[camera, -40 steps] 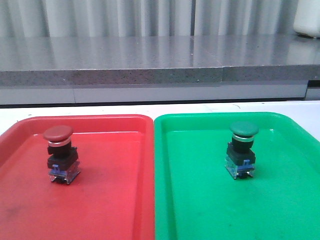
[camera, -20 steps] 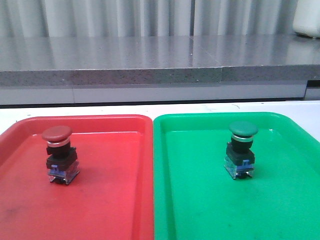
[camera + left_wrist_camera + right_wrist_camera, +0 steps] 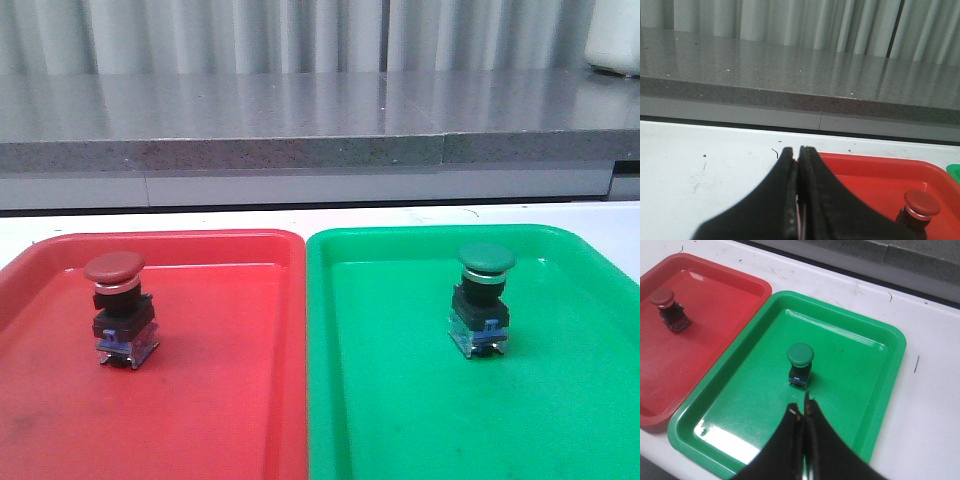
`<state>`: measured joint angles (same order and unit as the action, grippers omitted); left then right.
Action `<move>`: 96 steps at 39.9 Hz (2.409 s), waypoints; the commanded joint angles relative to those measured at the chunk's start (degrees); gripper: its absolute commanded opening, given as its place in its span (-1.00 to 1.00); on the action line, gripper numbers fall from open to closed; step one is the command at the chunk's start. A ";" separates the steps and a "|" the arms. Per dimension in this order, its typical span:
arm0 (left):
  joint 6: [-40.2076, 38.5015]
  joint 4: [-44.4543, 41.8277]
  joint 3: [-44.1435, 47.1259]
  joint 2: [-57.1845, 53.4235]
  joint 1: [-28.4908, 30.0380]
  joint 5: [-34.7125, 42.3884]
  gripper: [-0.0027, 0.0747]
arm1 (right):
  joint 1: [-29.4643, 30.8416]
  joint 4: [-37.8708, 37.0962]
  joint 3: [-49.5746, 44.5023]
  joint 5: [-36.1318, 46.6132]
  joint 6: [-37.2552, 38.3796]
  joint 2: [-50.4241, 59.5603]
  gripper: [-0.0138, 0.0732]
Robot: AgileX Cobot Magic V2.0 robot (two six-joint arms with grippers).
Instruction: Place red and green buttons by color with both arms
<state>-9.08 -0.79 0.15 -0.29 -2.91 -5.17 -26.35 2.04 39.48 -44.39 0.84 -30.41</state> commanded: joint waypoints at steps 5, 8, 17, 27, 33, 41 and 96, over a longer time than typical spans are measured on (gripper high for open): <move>1.96 1.78 1.46 -1.05 -0.66 5.17 -0.98 | 0.30 -0.25 1.43 3.74 -0.06 0.03 -0.84; 2.49 1.81 1.46 -1.05 -0.66 5.17 -0.98 | 0.30 -0.25 1.43 3.74 -0.06 0.03 -0.84; 2.49 1.81 1.46 -1.05 -0.66 6.23 -0.98 | 0.30 -0.25 1.43 3.74 -0.06 0.03 -0.84; 2.49 1.81 1.46 -1.05 -0.66 7.09 -0.98 | 0.30 -0.25 1.43 3.74 -0.06 0.03 -0.84; 2.49 1.81 1.46 -1.05 -0.66 7.09 -0.98 | 0.30 -0.25 1.43 3.74 -0.06 0.03 -0.84; 2.49 1.81 1.46 -1.05 -0.55 7.09 -0.98 | 0.30 -0.25 1.43 3.74 -0.06 0.03 -0.84; 2.49 1.81 1.46 -0.93 -0.55 6.99 -0.98 | 21.22 -1.03 -37.97 43.42 -0.20 31.43 -0.84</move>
<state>-6.69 0.53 0.15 -0.29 -3.06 -2.71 -5.82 1.57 1.95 -8.77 0.84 0.08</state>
